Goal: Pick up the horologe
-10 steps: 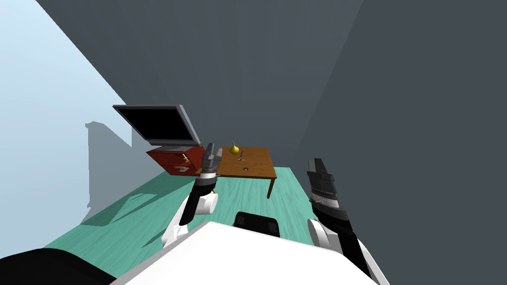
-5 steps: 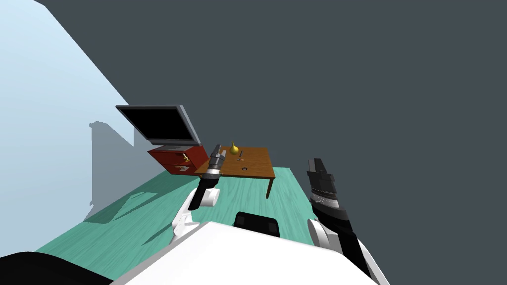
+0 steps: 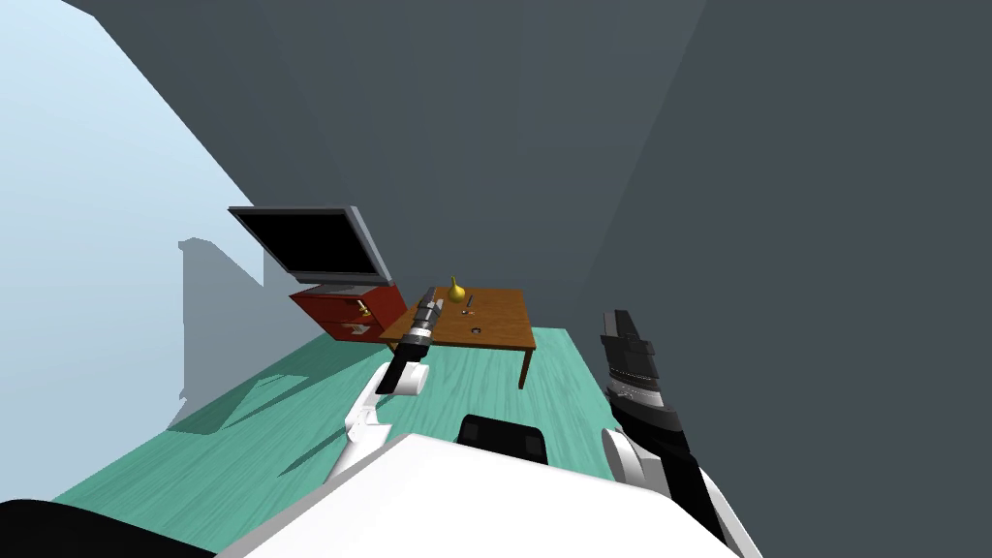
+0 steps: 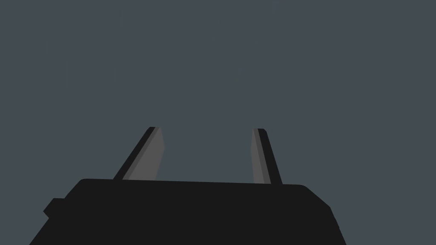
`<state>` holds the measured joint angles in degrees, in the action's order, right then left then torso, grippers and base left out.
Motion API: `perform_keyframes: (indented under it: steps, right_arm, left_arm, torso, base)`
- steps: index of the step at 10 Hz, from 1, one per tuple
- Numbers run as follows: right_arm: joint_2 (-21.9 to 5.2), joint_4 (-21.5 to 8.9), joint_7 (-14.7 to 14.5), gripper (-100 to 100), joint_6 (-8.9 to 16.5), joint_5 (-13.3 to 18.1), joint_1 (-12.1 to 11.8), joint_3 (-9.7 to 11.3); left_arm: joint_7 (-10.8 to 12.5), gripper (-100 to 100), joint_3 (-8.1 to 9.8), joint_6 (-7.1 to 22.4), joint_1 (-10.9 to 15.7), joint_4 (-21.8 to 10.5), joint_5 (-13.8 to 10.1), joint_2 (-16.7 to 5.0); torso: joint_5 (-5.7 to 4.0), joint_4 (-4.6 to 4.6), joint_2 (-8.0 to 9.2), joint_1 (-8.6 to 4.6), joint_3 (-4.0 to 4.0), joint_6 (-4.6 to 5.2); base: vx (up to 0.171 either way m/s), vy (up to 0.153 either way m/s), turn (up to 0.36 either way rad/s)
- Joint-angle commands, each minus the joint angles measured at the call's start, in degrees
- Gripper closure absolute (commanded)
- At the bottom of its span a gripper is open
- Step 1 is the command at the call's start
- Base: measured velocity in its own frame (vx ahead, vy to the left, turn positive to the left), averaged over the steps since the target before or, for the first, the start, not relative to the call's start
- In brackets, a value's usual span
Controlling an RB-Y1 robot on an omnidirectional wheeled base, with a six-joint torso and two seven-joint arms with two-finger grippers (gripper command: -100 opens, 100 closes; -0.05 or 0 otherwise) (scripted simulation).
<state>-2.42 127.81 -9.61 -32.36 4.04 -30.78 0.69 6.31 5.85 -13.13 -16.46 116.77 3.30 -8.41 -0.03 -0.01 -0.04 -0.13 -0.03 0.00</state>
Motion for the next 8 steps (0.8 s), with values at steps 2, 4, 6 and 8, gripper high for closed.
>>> perform_keyframes:
  steps: [2, 4, 6, 8]
  right_arm:
    - [0.0, 0.0, 0.0, 0, 0.0, 0.0, 0.0, 0.0]
    - [0.0, 0.0, 0.0, 0, 0.0, 0.0, 0.0, 0.0]
    - [0.0, 0.0, 0.0, 0, 0.0, 0.0, 0.0, 0.0]
    - [0.0, 0.0, 0.0, 0, 0.0, 0.0, 0.0, 0.0]
  left_arm:
    - [0.3, -100, 0.68, 4.1, 2.8, -3.7, 0.1, -0.6]
    - [0.7, -100, 1.28, 6.6, 4.6, -6.1, 0.0, -1.2]
    - [1.0, -100, 1.88, 9.2, 6.5, -9.6, -0.1, -1.7]
    - [1.4, -100, 2.48, 11.8, 8.4, -12.5, -0.2, -2.2]
  torso:
    - [0.0, 0.0, -0.01, 0.0, 0.0, 0.0]
    - [-0.01, -0.01, -0.06, -0.02, -0.03, 0.0]
    - [-0.03, -0.02, -0.09, -0.14, -0.05, 0.0]
    - [-0.01, -0.02, -0.08, -0.04, -0.05, 0.0]
  base:
    - [0.013, -0.038, 0.013]
    - [0.018, -0.05, 0.011]
    - [0.026, -0.068, 0.017]
    - [0.021, -0.04, 0.011]
